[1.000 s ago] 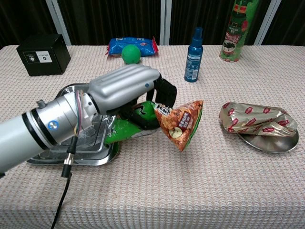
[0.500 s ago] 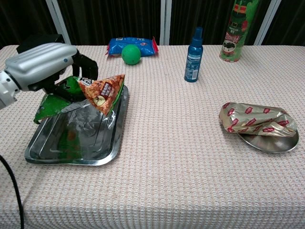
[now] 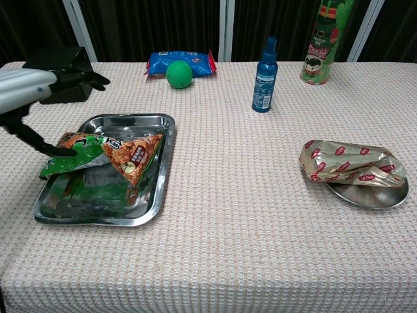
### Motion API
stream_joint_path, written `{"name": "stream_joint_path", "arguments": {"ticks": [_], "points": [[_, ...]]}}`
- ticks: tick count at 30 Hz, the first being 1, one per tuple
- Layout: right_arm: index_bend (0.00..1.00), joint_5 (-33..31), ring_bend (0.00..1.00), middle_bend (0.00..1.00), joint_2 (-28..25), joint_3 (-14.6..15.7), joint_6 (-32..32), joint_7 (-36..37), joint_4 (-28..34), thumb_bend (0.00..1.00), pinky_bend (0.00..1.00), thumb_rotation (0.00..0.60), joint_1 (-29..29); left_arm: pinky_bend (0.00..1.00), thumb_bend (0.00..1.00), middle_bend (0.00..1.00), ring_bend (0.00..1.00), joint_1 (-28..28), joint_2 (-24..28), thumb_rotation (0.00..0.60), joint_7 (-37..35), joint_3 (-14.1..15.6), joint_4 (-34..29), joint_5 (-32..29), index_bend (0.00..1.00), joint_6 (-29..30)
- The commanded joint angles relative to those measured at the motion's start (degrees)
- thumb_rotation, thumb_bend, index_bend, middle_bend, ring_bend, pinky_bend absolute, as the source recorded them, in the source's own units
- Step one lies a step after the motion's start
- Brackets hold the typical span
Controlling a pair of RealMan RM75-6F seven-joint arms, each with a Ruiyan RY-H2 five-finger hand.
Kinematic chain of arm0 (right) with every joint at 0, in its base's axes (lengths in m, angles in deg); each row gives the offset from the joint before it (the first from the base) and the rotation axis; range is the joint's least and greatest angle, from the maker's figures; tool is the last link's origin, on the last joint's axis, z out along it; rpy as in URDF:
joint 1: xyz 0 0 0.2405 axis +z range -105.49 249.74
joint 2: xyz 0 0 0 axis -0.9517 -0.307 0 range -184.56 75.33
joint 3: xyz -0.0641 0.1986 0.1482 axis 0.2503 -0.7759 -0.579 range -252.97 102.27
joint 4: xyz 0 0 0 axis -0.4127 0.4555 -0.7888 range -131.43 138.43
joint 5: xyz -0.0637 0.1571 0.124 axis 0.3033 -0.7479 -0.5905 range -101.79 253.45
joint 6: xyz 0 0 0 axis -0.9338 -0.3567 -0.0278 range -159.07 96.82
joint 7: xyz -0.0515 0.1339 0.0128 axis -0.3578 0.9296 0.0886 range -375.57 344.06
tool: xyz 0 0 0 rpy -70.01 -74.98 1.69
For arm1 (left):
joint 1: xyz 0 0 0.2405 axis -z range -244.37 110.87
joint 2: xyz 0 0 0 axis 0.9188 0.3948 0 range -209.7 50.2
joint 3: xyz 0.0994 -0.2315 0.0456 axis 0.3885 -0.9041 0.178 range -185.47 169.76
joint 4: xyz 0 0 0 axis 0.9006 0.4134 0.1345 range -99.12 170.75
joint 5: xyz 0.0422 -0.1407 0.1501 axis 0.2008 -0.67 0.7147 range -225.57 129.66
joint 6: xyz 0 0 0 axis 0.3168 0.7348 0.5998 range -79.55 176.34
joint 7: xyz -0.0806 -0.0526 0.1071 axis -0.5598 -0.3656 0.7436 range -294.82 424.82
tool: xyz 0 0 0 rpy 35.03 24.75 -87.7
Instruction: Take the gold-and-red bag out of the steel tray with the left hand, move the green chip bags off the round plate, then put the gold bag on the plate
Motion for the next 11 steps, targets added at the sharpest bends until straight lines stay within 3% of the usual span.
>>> {"name": "stream_joint_path", "arguments": {"ticks": [1, 6, 11], "points": [[0.00, 3.3, 0.00, 0.00, 1.5, 3.9, -3.5, -5.1, 0.0, 0.00, 0.00, 0.600, -3.4, 0.11, 0.14, 0.10, 0.00, -7.1, 7.0, 0.600, 2.7, 1.8, -6.6, -4.0, 0.13, 5.6], [0.00, 5.0, 0.00, 0.00, 8.0, 7.2, -8.9, -18.2, -4.3, 0.00, 0.00, 0.600, -8.0, 0.11, 0.14, 0.10, 0.00, -15.2, 8.4, 0.600, 3.6, 4.7, -4.9, -3.1, 0.14, 14.7], [0.00, 5.1, 0.00, 0.00, 13.2, 8.7, -9.7, -21.1, -9.4, 0.00, 0.00, 0.600, -10.0, 0.11, 0.14, 0.10, 0.00, -21.0, 5.8, 0.600, 1.5, 6.9, 0.3, -0.6, 0.14, 20.7]]}}
